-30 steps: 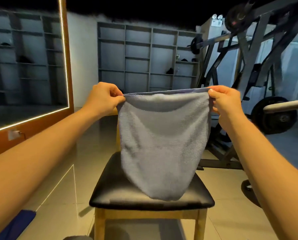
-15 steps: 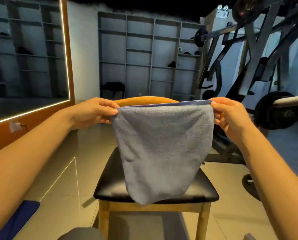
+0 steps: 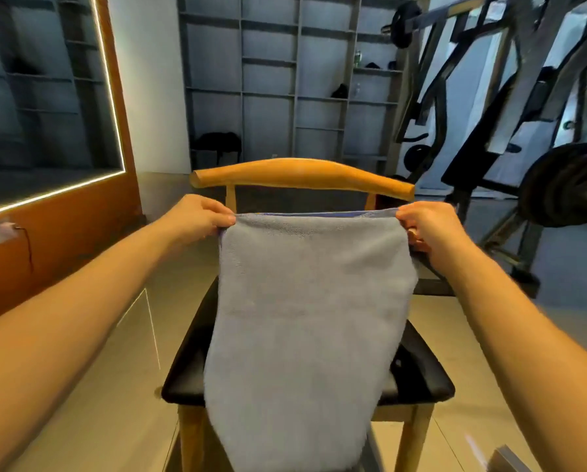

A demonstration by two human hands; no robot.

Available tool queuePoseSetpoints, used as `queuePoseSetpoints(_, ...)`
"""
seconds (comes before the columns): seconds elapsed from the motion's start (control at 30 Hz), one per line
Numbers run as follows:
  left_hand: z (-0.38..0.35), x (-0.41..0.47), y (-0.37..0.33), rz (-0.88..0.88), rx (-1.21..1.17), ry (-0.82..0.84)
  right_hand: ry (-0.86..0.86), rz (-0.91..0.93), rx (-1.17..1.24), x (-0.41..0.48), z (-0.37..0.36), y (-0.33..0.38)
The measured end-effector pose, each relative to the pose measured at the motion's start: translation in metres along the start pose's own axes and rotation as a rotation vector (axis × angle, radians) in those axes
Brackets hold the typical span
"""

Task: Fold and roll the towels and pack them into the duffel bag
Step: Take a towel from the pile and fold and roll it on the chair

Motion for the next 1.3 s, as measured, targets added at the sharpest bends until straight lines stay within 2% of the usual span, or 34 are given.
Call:
queuePoseSetpoints(0.1,-0.049,0.038,0.061,0.119,0.133,-0.018,-0.037,-0.039,-0.211,0.03,-0.032,-0.065)
queuePoseSetpoints(0.27,-0.097,0.087,0.148,0.268,0.22,-0.107,-0.048,-0.151,-0.274,0.066,-0.066,-0.145)
queuePoseSetpoints(0.43,-0.119,0.126,0.175,0.255,0.381,-0.178,-0.054,-0.239,-0.286,0.099,-0.091,-0.185)
queuePoseSetpoints(0.53,-0.131,0.137,0.184,0.253,0.491,-0.138,-0.038,-0.264,-0.305,0.107,-0.101,-0.198)
queuePoseSetpoints(0.63,-0.136,0.13,0.169,0.218,0.617,-0.08,0.033,-0.31,-0.266,0.103,-0.105,-0.202)
queuePoseSetpoints(0.7,-0.145,0.112,0.136,0.101,0.657,-0.04,0.066,-0.315,-0.216,0.094,-0.099,-0.196)
queuePoseSetpoints(0.77,-0.164,0.08,0.091,-0.037,0.529,0.04,0.063,-0.281,-0.18,0.082,-0.086,-0.185)
queuePoseSetpoints(0.83,-0.195,0.037,0.052,-0.103,0.389,0.222,0.085,-0.232,-0.183,0.065,-0.072,-0.172)
queuePoseSetpoints(0.9,-0.222,-0.007,0.023,-0.155,0.384,0.358,0.146,-0.186,-0.204,0.042,-0.061,-0.161)
queuePoseSetpoints(1.0,-0.246,-0.049,0.008,-0.254,0.744,0.394,0.249,-0.132,-0.262,0.006,-0.048,-0.15)
queuePoseSetpoints(1.07,-0.253,-0.058,0.012,-0.267,0.858,0.356,0.318,-0.104,-0.299,-0.016,-0.043,-0.149)
queuePoseSetpoints(1.13,-0.248,-0.056,0.024,-0.188,0.782,0.302,0.381,-0.082,-0.338,-0.035,-0.04,-0.151)
queuePoseSetpoints(1.3,-0.216,-0.036,0.069,0.111,0.269,0.195,0.555,0.048,-0.554,-0.07,-0.051,-0.157)
Point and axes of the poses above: each hand's wrist, its own x-axis towards the middle knuckle, its own z-axis out of the back of the hand, y = z × x, the point moved 6 cm from there along x, towards the middle knuckle
